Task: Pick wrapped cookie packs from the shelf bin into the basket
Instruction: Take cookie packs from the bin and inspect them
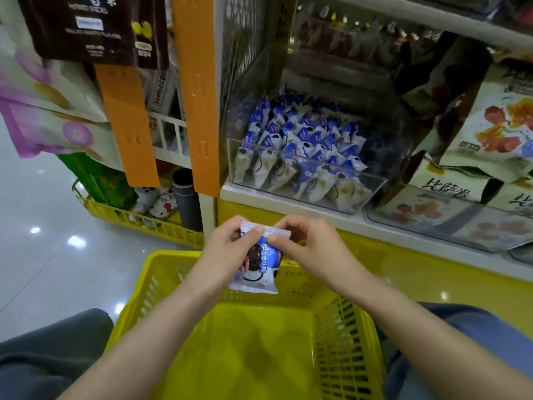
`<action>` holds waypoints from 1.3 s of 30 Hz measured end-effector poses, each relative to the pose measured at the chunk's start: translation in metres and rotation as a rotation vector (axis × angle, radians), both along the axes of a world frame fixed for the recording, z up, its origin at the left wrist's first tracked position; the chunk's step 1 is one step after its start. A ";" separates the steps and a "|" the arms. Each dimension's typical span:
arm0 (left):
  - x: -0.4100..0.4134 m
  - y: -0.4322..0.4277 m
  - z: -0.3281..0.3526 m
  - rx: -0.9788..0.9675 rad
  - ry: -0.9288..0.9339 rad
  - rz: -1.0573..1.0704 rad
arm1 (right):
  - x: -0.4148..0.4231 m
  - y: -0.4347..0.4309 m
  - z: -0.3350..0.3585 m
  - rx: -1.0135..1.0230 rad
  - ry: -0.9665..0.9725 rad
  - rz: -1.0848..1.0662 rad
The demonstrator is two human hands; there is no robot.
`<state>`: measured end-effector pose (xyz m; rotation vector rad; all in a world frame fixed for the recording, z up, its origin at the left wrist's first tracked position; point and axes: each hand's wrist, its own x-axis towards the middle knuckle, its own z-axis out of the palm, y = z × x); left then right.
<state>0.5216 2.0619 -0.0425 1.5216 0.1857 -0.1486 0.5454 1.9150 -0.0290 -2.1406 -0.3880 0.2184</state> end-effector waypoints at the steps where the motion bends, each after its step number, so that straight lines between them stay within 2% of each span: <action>1: 0.000 -0.001 -0.001 -0.003 0.010 -0.008 | 0.000 -0.002 -0.001 -0.028 -0.022 0.002; 4: 0.000 -0.003 -0.005 -0.059 0.041 -0.027 | 0.002 -0.006 0.002 0.035 0.044 -0.079; 8: 0.001 -0.002 -0.009 -0.109 0.063 0.026 | 0.009 -0.010 0.007 0.383 0.261 -0.319; 10: 0.000 -0.001 -0.010 -0.105 0.013 0.081 | 0.008 -0.010 0.008 0.484 0.356 -0.343; 12: 0.000 0.003 -0.011 -0.091 -0.054 0.135 | 0.004 -0.009 0.006 0.427 0.415 -0.271; 13: 0.000 0.004 -0.011 -0.083 -0.082 0.145 | 0.002 -0.009 0.003 0.321 0.414 -0.210; 15: -0.001 0.006 -0.010 -0.042 -0.136 0.131 | -0.002 -0.009 -0.002 0.036 0.347 -0.079; 17: -0.001 0.006 -0.008 0.060 -0.198 0.097 | -0.005 -0.007 -0.005 -0.088 0.247 -0.022; 21: -0.003 0.004 -0.008 0.239 -0.273 -0.011 | -0.006 -0.001 0.004 0.124 0.066 -0.049; 24: -0.006 0.003 -0.007 0.317 -0.295 -0.058 | -0.004 -0.003 0.007 0.134 -0.008 -0.058; 26: -0.007 0.003 -0.006 0.337 -0.300 -0.062 | -0.003 -0.003 0.005 0.143 0.030 -0.082; 29: -0.007 0.001 -0.003 0.260 -0.266 -0.024 | -0.003 0.001 0.003 0.230 0.161 -0.141; 32: -0.006 0.000 -0.001 0.088 -0.145 0.005 | 0.000 0.002 0.001 0.301 0.223 -0.203; 36: -0.008 0.001 -0.002 0.088 -0.053 -0.018 | -0.001 0.003 0.003 0.315 0.292 -0.109; 39: -0.008 0.005 -0.002 0.009 -0.053 -0.011 | 0.000 0.002 0.007 0.326 0.303 -0.076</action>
